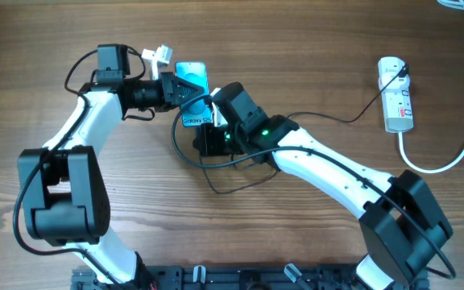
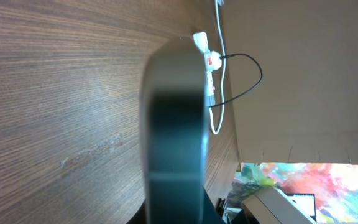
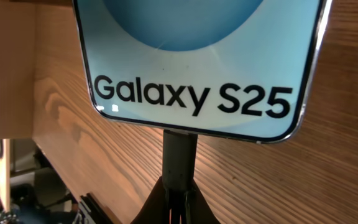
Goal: Plug charger to phone and switch on socket
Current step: 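Release the plug and move the right gripper away toward the power strip, then lower the phone flat onto the table with the left gripper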
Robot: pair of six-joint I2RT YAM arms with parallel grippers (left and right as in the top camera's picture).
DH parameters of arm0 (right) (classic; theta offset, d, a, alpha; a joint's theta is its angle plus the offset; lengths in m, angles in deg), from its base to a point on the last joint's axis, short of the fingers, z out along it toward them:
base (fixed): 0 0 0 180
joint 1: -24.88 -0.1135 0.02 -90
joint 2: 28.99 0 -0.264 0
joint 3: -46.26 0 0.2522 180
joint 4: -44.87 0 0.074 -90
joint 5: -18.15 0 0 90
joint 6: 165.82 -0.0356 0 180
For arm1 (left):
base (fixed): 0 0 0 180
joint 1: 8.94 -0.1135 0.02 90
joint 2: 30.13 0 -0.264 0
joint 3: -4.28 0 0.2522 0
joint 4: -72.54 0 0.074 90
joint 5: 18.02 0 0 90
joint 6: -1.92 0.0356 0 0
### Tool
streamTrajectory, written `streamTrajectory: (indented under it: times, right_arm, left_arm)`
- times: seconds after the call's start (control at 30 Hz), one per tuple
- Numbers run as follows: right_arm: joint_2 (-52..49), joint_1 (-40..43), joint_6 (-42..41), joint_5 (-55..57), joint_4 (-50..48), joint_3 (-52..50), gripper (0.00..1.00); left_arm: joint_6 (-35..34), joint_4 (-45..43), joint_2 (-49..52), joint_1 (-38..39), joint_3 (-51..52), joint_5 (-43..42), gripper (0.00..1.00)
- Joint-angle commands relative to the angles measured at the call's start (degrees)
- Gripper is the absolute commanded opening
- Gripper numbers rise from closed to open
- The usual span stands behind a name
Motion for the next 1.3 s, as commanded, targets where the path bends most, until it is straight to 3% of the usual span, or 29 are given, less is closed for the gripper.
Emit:
streamTrajectory:
  times: [0.0,0.7,0.73,0.77,0.8,0.87,0.93,1.03,1.17,1.27]
  right_arm:
    - [-0.4,2.6,-0.6,1.5,-4.2,1.2,0.04]
    - [-0.4,3.0,1.9,7.1,-7.4,1.2,0.04]
    - [-0.4,2.9,2.0,6.1,-7.1,1.2,0.09]
    - [-0.4,3.0,2.0,5.0,-6.5,1.2,0.44]
    - [-0.4,3.0,2.0,4.9,-5.6,1.2,0.64]
    - [0.5,3.3,3.1,4.5,-3.8,1.3,0.82]
    - [3.0,4.2,4.0,4.5,-3.0,1.3,0.85]
    - [7.9,7.9,5.7,4.3,2.8,1.3,0.99]
    - [8.5,14.2,7.5,6.0,14.2,1.3,1.00]
    - [8.5,15.1,7.5,12.0,16.3,1.3,1.00]
  left_arm:
    - [0.2,1.1,-0.3,0.9,0.5,-2.5,0.04]
    - [0.2,1.1,-0.3,0.9,0.5,-6.3,0.04]
    - [0.2,1.1,-0.3,0.9,0.5,-6.3,0.04]
    - [0.2,1.1,-0.3,0.9,0.5,-6.3,0.04]
    - [0.2,1.1,-0.3,0.9,0.5,-6.3,0.04]
    - [0.2,1.1,-0.3,0.9,0.5,-6.3,0.04]
    - [0.2,1.1,-0.3,0.9,0.5,-6.0,0.04]
    - [0.1,1.4,-0.3,0.9,0.5,-0.4,0.04]
    - [-5.0,2.8,-0.3,0.9,0.5,11.8,0.04]
    - [-7.6,3.8,-0.3,1.9,0.5,19.8,0.04]
